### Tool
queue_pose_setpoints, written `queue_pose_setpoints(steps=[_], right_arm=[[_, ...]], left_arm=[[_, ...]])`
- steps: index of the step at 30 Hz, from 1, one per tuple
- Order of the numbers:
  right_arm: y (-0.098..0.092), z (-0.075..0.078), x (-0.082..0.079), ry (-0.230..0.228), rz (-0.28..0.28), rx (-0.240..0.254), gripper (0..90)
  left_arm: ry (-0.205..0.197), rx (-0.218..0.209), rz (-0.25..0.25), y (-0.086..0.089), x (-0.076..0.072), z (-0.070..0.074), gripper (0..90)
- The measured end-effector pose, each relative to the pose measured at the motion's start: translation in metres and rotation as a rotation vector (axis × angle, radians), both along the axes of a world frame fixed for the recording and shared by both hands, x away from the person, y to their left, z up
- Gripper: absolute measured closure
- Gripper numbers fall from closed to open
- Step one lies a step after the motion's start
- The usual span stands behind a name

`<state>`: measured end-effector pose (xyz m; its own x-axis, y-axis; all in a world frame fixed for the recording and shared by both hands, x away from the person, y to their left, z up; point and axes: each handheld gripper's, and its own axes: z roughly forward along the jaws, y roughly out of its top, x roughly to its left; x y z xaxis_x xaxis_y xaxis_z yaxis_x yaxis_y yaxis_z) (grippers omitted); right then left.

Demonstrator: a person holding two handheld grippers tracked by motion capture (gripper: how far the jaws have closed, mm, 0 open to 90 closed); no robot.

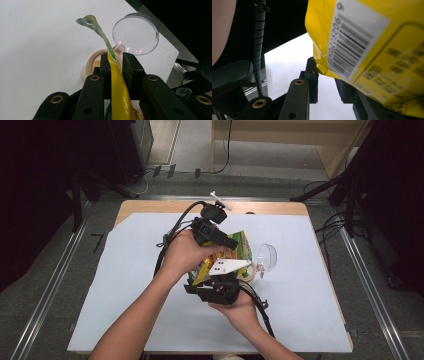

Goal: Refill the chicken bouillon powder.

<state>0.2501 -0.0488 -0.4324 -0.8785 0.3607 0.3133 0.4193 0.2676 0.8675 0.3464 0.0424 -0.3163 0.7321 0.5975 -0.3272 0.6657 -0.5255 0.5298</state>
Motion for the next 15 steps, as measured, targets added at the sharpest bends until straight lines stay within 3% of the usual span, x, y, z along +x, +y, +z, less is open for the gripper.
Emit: queue_pose_setpoints(steps=[15], right_arm=[[-0.0005,0.0015,0.0004,-0.013,0.003,-0.015,74.4]], left_arm=[[-0.002,-0.005,0.0,0.0011,0.0005,0.0,78.6]])
